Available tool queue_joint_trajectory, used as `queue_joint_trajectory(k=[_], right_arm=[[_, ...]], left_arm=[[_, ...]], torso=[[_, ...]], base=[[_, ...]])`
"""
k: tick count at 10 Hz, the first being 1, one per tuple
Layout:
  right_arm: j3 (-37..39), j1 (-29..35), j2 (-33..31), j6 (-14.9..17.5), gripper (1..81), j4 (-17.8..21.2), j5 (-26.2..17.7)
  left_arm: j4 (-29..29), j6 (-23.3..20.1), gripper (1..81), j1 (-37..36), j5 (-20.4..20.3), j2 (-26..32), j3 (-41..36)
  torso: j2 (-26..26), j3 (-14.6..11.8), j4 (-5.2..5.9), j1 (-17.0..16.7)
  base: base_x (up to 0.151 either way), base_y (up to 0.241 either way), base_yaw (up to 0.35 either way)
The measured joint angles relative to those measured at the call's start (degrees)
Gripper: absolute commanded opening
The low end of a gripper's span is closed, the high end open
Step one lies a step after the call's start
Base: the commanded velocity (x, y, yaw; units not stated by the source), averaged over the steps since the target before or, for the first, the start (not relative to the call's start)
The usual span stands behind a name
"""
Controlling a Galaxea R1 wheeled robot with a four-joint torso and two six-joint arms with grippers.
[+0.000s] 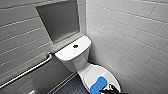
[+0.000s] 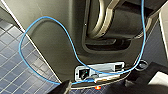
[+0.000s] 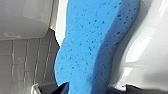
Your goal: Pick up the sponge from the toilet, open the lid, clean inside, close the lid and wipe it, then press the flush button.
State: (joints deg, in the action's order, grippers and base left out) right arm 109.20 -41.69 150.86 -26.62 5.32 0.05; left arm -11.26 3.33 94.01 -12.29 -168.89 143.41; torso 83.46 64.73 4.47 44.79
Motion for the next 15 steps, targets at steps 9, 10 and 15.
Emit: queue_joint_trajectory(k=[9, 10, 15], right_arm=[[4.17, 1.67, 3.39, -4.44, 81.1, 0.0, 0.33], [5.27, 1.87, 4.11, -4.41, 81.1, -0.02, 0.89], [7.61, 1.67, 6.19, -4.24, 81.1, -0.06, 4.58]], left_arm=[[0.05, 0.0, 81.1, 0.02, 0.16, -0.29, 0.04], [0.05, 0.02, 81.1, 0.26, 0.5, -0.27, 0.04], [0.02, 0.0, 81.1, 0.3, 0.46, -0.32, 0.63]], torso=[[16.46, 1.11, 0.0, 10.07], [17.05, 1.11, 0.0, 10.45], [17.03, 1.11, 0.0, 10.51]], base=[[0.0, 0.0, 0.0], [0.0, 0.0, 0.0], [0.0, 0.0, 0.0]])
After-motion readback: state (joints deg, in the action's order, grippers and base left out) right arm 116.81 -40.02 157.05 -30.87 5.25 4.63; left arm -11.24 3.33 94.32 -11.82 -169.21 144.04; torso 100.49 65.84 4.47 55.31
